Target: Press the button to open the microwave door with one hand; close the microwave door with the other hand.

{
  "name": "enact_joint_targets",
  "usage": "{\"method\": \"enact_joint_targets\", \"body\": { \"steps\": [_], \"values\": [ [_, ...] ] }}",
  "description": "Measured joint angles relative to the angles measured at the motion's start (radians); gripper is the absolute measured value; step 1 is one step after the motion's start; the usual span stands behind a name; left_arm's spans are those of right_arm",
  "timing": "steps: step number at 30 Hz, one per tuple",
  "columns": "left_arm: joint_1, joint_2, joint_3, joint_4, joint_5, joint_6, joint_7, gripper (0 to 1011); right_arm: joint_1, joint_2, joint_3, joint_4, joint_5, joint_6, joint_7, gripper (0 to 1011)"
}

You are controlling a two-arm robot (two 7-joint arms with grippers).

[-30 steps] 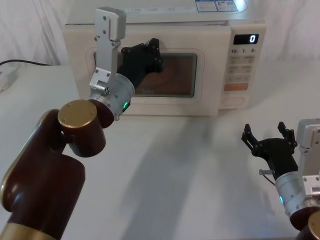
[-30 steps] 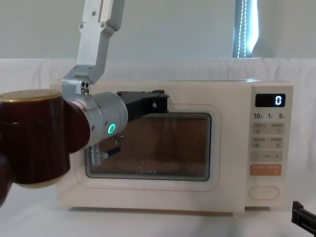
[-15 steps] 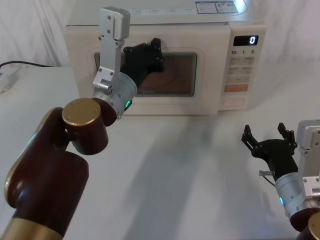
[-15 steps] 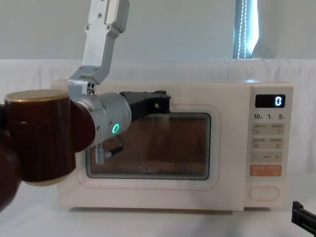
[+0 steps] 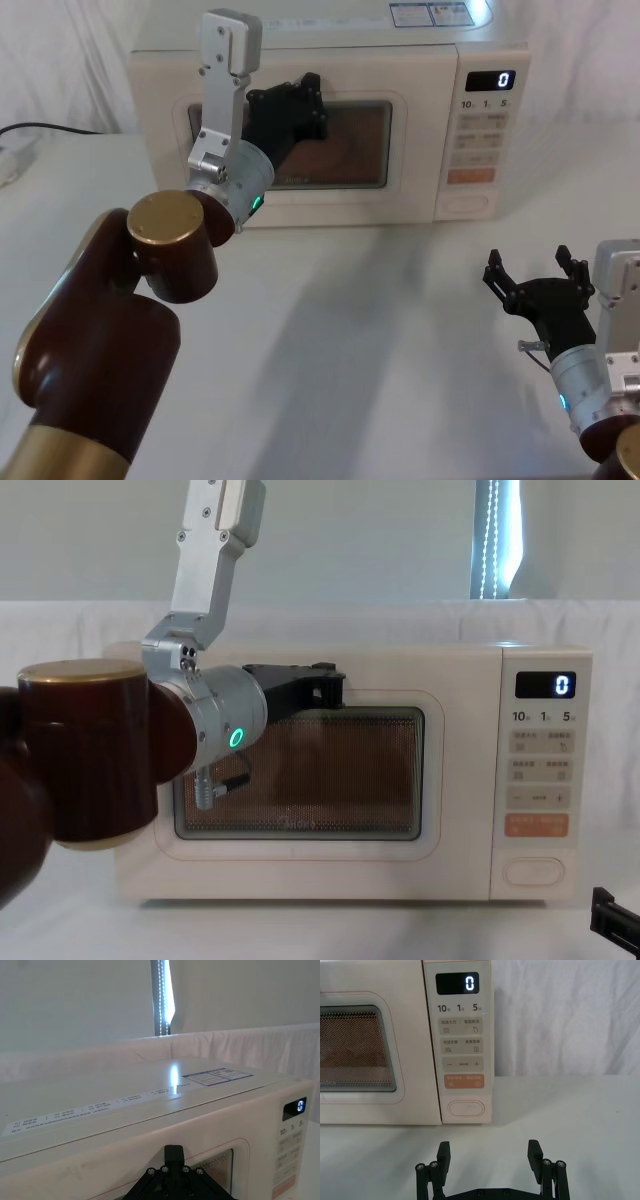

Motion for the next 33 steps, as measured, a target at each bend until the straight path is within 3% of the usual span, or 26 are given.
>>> {"method": "enact_joint_targets", "body": {
  "steps": [15, 33],
  "values": [
    [0.006, -0.004, -0.005, -0.001, 0.002, 0.000, -0.004, 0, 0.000, 0.000, 0.000, 0.000, 0.000, 0.000, 0.000, 1002],
    [0.181, 0.030, -0.048, -0.178, -0.039, 0.031, 0.023, 0, 0.000, 0.000, 0.000, 0.000, 0.000, 0.000, 0.000, 1002]
  ]
}}
